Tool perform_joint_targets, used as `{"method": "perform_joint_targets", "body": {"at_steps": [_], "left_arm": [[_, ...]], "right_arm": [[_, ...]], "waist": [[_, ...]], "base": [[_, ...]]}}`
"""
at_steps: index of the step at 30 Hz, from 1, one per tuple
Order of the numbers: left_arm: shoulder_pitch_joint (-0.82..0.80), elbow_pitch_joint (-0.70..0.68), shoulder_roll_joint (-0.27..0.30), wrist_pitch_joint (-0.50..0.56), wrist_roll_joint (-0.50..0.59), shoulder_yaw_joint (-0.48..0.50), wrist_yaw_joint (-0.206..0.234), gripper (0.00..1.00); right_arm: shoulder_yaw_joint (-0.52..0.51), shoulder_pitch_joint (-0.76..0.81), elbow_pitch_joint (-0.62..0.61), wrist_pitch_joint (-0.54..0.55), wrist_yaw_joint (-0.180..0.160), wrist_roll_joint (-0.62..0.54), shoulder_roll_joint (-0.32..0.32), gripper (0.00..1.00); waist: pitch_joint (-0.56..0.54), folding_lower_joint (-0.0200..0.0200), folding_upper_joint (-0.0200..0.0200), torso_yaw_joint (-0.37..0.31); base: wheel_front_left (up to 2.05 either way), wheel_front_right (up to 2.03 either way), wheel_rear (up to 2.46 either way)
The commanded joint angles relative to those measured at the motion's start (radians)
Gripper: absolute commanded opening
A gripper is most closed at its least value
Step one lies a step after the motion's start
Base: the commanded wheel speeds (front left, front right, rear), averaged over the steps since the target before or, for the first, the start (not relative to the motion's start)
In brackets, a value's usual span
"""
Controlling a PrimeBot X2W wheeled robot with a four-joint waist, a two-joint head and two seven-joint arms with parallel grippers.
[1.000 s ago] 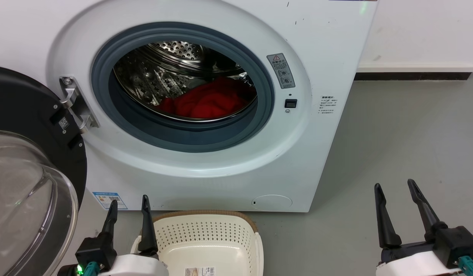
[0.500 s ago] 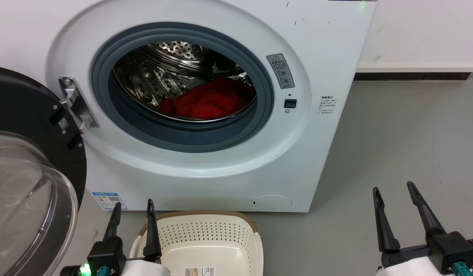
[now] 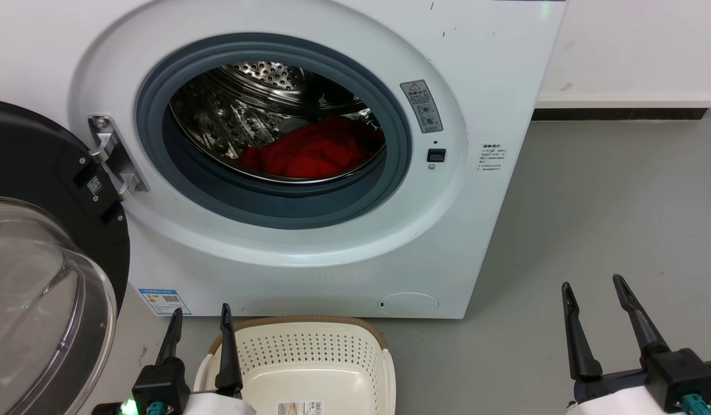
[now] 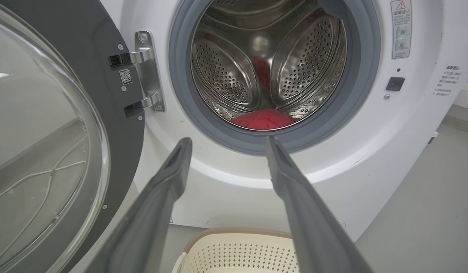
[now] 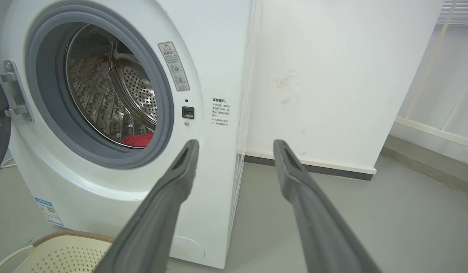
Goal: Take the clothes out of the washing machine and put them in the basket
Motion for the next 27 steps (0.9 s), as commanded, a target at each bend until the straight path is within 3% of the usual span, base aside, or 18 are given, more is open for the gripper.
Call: {"method": "perform_joint_targets", "body": {"at_steps": [1,16,27], "left_arm": [[0.004,0.002,0.002,-0.003,0.001,0.003,-0.001,1.00],[-0.052,0.034,0.002,-0.003,0.014,-0.004,-0.024,1.00],[-0.349,0.197,0.034,-0.002,0.055,0.034,-0.092,1.00]], "right_arm": [[0.001,0.013,0.002,-0.002,0.000,0.000,-0.004,1.00],[0.010,-0.002,0.002,-0.002,0.000,0.006,-0.004,1.00],[0.027,-0.076,-0.022,-0.002,0.000,0.010,-0.004,1.00]], "waist": [[0.000,0.0000,0.0000,0.000],[0.011,0.0000,0.0000,-0.012],[0.148,0.0000,0.0000,-0.078]], "base": [[0.00,0.00,0.00],[0.00,0.00,0.00],[0.00,0.00,0.00]]}}
